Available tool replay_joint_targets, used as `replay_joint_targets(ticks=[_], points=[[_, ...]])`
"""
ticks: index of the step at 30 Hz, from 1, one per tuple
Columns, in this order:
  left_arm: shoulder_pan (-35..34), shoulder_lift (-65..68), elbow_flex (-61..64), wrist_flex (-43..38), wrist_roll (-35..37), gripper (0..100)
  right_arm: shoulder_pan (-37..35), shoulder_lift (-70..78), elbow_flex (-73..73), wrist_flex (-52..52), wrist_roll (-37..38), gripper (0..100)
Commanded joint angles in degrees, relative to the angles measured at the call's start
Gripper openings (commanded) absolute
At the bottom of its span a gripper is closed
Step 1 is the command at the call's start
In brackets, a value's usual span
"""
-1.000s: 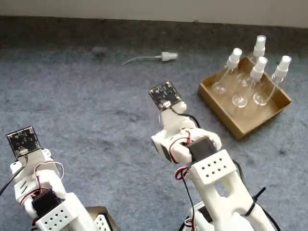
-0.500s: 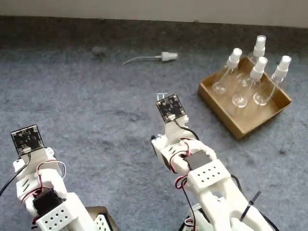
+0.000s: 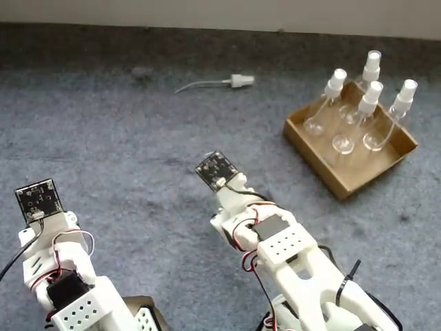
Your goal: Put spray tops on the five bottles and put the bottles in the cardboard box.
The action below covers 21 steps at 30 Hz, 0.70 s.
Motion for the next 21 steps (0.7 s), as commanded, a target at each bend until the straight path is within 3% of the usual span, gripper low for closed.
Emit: replay_joint_targets(ticks=[1, 11, 18, 21], points=[[1.7, 0.0, 1.1, 0.0, -0.4, 1, -1.1, -0.1, -0.3, -1.5, 3.2, 9.9], [3.7, 0.0, 1.1, 0.1, -0.4, 1, -1.1, 0.3, -0.3, -1.5, 3.2, 10.1], [3.6, 0.0, 1.1, 0.1, -0.4, 1, -0.8, -0.1, -0.2, -1.5, 3.1, 30.3], [3.6, 0.0, 1.1, 0.1, -0.4, 1, -0.8, -0.1, -0.2, -1.5, 3.0, 31.3]])
